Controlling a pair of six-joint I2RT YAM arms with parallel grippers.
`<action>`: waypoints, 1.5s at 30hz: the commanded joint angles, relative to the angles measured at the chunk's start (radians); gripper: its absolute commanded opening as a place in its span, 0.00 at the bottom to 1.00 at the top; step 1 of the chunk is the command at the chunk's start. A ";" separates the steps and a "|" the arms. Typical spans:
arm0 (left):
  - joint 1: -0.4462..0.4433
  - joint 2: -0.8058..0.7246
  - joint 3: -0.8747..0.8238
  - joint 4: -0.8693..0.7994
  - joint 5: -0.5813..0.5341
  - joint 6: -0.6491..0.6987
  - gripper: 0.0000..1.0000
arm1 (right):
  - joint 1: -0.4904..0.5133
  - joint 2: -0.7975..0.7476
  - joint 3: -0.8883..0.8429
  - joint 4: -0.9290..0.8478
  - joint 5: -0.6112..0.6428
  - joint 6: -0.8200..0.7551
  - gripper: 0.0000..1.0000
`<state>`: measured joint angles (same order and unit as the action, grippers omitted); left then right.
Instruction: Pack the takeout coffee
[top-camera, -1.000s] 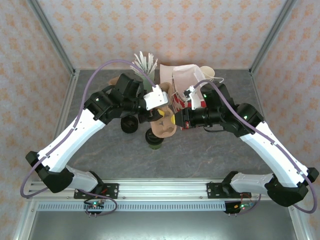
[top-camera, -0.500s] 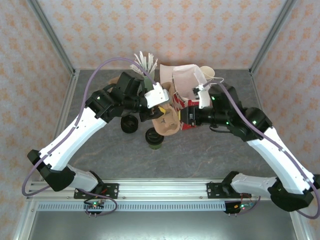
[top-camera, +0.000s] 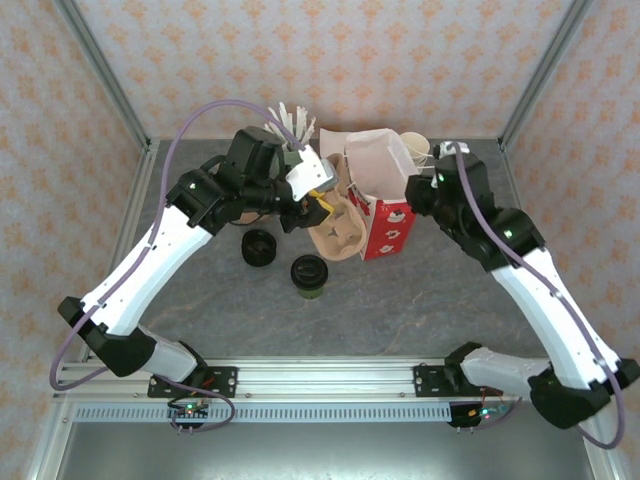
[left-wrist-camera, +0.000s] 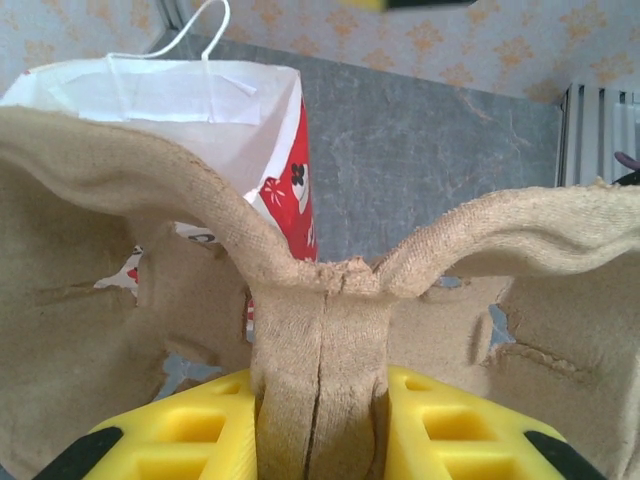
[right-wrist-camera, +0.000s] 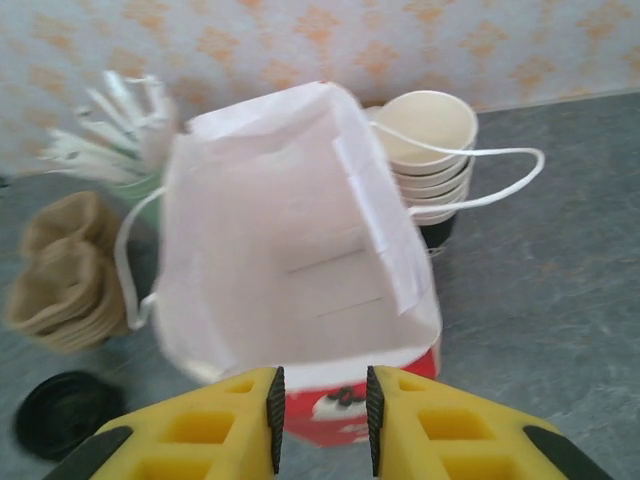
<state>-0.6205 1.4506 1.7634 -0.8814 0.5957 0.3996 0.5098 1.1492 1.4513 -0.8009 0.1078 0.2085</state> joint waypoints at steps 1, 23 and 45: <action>0.010 -0.004 0.041 0.014 0.031 -0.044 0.27 | -0.055 0.094 0.042 0.041 0.019 -0.038 0.30; 0.019 0.033 0.089 -0.014 0.096 -0.083 0.28 | -0.143 0.437 0.279 -0.045 0.099 -0.093 0.45; 0.021 0.051 0.115 -0.013 0.105 -0.100 0.28 | -0.145 0.499 0.236 -0.048 0.045 -0.084 0.25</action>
<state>-0.6121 1.4921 1.8397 -0.8909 0.6773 0.3199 0.3695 1.6543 1.6966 -0.8257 0.1589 0.1276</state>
